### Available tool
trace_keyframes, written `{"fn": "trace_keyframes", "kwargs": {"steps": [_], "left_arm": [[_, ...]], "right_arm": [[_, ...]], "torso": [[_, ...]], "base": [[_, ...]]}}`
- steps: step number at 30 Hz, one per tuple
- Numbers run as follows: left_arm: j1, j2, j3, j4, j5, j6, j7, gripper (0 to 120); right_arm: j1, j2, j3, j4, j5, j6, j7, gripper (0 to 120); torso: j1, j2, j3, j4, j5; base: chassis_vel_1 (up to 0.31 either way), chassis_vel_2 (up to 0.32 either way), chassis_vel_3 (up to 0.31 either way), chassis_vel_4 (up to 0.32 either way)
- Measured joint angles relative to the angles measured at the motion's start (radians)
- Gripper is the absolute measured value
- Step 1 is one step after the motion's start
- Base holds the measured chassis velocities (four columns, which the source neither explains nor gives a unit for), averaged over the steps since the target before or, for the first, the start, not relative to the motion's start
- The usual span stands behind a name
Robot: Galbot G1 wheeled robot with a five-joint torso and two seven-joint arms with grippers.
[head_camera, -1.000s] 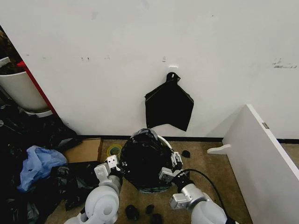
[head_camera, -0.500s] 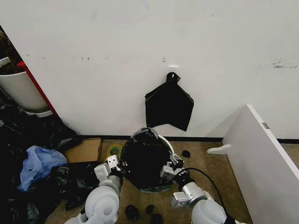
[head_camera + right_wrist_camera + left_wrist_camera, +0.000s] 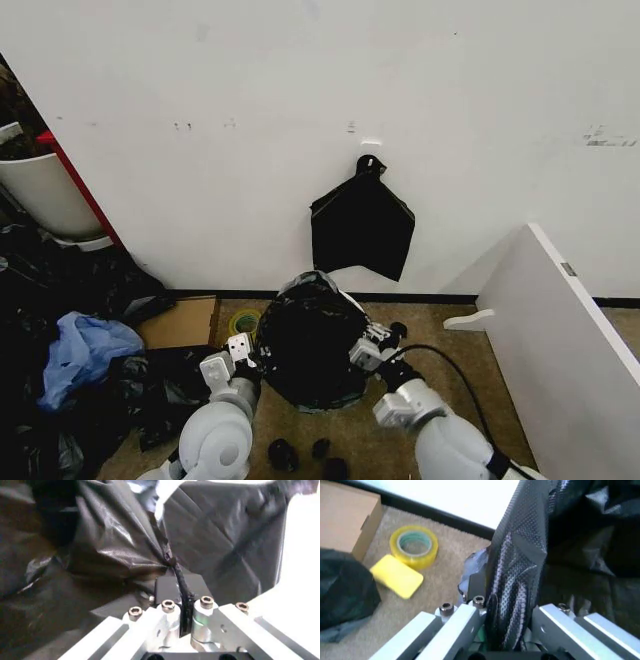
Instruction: Place the garbage bag over the trash bin.
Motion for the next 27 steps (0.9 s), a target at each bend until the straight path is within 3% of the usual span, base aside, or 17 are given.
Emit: {"fn": "trace_keyframes", "kwargs": {"steps": [11, 16, 18, 21, 27], "left_arm": [[0.025, 0.021, -0.021, 0.011, 0.036, -0.086, 0.159, 1], [0.023, 0.030, -0.034, 0.023, 0.005, -0.127, 0.244, 1], [0.023, 0.030, -0.034, 0.024, 0.003, -0.130, 0.252, 1], [0.027, 0.035, -0.035, 0.025, -0.008, -0.135, 0.292, 1], [0.031, 0.048, -0.034, 0.016, -0.009, -0.130, 0.311, 1]], "right_arm": [[0.002, -0.050, 0.121, -0.019, 0.465, 0.121, 0.051, 0], [-0.012, -0.109, 0.171, -0.032, 0.719, 0.252, -0.057, 0], [-0.012, -0.112, 0.177, -0.037, 0.760, 0.265, -0.077, 0], [-0.005, -0.117, 0.201, -0.076, 0.956, 0.301, -0.160, 0], [-0.008, -0.115, 0.218, -0.128, 1.009, 0.314, -0.208, 0]], "torso": [[0.000, 0.000, 0.000, -0.0001, 0.0001], [0.000, 0.000, 0.000, -0.0001, 0.0000], [0.000, 0.000, 0.000, -0.0001, 0.0000], [0.000, 0.000, 0.000, 0.0000, 0.0001], [0.000, 0.000, 0.000, 0.0000, 0.0001]], "base": [[0.000, 0.000, 0.000, 0.000], [0.000, 0.000, 0.000, 0.000], [0.000, 0.000, 0.000, 0.000], [0.000, 0.000, 0.000, 0.000], [0.000, 0.000, 0.000, 0.000]]}}
